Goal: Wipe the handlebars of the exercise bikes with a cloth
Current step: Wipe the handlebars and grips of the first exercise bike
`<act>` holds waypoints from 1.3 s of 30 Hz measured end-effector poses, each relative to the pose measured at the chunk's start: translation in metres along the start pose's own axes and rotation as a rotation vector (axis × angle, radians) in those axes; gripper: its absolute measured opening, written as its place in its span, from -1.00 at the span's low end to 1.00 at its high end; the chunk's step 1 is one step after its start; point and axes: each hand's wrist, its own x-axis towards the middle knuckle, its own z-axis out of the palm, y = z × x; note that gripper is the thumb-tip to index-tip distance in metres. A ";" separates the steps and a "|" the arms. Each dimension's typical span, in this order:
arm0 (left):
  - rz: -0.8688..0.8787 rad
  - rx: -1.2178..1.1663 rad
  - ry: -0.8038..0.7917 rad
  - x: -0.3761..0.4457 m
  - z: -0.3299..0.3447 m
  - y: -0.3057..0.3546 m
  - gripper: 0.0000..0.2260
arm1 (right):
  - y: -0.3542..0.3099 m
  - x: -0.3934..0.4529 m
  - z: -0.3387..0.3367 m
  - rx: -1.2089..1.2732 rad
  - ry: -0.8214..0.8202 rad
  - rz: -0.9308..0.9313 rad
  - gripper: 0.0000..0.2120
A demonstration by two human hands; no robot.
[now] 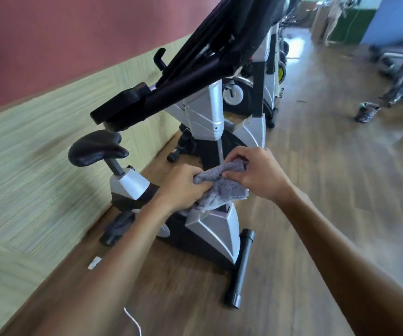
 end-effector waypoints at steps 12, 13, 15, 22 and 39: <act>-0.265 -1.169 -0.163 -0.011 0.035 0.067 -0.76 | 0.000 -0.049 -0.038 0.620 -0.107 0.144 -0.83; -0.248 -1.081 -0.102 -0.012 0.040 0.070 -0.74 | 0.001 -0.052 -0.044 0.655 -0.055 0.128 -0.82; -0.214 -0.959 0.023 -0.013 0.047 0.079 -0.76 | 0.008 -0.054 -0.050 0.557 0.136 0.114 -0.83; 0.131 -0.558 0.280 -0.025 0.028 0.118 -0.83 | 0.007 -0.060 -0.061 0.648 0.077 0.079 -0.77; 0.566 -0.406 0.850 0.095 -0.099 0.214 -0.66 | -0.100 0.062 -0.189 0.204 0.690 -0.238 -0.70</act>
